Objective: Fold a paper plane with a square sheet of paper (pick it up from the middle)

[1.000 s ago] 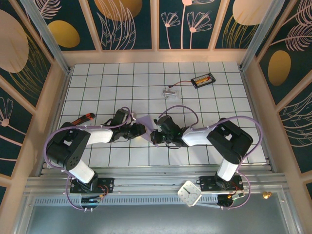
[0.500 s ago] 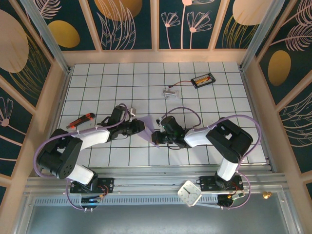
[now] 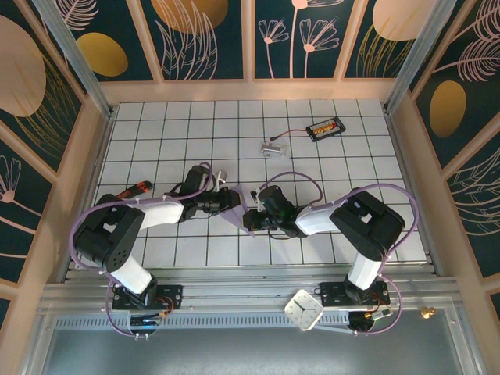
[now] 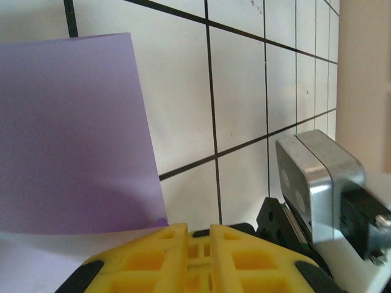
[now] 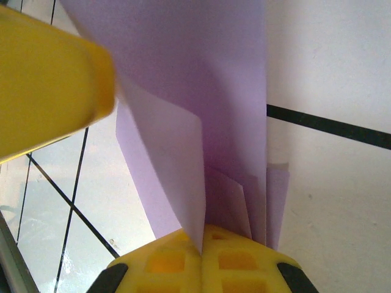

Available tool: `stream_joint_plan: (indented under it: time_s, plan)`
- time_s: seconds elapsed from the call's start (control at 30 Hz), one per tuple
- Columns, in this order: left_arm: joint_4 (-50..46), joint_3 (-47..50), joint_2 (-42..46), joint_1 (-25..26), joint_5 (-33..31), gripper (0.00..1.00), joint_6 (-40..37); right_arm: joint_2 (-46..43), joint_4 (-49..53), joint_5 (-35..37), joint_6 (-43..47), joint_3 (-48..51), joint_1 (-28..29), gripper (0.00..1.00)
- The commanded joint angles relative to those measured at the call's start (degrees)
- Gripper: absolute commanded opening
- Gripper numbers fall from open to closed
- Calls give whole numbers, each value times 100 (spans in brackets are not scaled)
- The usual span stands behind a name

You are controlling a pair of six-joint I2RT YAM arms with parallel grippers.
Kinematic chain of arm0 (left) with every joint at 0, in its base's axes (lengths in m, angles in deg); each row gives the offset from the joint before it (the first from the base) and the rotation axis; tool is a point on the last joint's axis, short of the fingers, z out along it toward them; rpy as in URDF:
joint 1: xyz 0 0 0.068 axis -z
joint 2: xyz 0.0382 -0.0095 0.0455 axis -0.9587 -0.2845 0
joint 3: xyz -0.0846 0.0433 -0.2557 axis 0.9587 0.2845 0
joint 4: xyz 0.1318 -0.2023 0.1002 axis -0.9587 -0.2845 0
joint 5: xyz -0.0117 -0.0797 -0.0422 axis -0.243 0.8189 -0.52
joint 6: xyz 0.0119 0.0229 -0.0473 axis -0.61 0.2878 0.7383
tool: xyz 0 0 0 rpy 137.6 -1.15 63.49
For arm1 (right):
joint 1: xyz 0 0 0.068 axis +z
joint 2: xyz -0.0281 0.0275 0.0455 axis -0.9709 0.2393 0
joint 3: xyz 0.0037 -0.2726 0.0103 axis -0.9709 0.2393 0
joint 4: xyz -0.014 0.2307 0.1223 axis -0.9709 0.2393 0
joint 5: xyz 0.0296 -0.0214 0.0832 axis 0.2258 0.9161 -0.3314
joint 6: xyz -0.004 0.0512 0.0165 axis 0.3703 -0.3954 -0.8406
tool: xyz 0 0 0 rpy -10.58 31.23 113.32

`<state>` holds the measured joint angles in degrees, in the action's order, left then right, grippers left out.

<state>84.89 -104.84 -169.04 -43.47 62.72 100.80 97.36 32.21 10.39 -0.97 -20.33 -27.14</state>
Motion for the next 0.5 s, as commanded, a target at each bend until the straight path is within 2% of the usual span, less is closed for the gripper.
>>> stream_joint_plan:
  time_s: [0.0, 0.47]
  plan:
    - [234, -134, -194, 15, 20, 18, 32, 91, 19, -43, -16, 97, -59, 4]
    - [367, -268, -683, -3, -203, 21, -161, -101, -23, -129, -44, 240, -147, 10]
